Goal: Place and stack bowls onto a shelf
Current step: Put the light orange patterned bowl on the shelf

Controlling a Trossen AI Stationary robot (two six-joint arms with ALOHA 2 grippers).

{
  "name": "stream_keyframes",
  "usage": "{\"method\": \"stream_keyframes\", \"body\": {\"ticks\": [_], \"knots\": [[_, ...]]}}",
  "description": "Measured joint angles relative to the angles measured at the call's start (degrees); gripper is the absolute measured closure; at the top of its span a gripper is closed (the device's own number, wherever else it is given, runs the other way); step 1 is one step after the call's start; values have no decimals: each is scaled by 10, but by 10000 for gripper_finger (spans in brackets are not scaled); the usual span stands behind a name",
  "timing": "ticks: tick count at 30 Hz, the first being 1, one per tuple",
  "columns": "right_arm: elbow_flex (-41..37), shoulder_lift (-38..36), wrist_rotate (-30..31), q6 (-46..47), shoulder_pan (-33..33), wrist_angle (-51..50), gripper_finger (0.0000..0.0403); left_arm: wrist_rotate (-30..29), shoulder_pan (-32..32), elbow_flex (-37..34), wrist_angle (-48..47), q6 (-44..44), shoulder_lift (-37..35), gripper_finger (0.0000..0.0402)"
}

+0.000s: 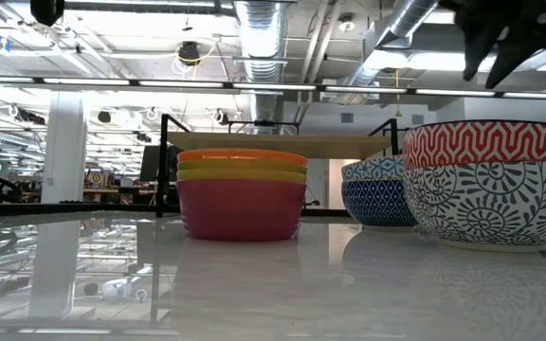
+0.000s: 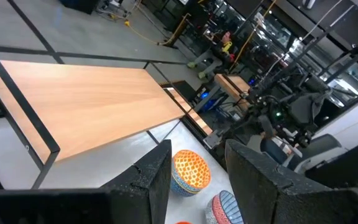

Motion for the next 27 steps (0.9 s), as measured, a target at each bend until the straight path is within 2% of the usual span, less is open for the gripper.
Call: {"method": "stream_keyframes", "body": {"ticks": [8,17,27], "knots": [[0,82,-38,-20,-5,57,196,5,0,0,-10,0,0,266],[0,147,-75,-35,-30,74,196,5,0,0,-30,-1,0,266],[0,209,-88,-60,-59,107,196,5,0,0,-33,0,0,266]]}}
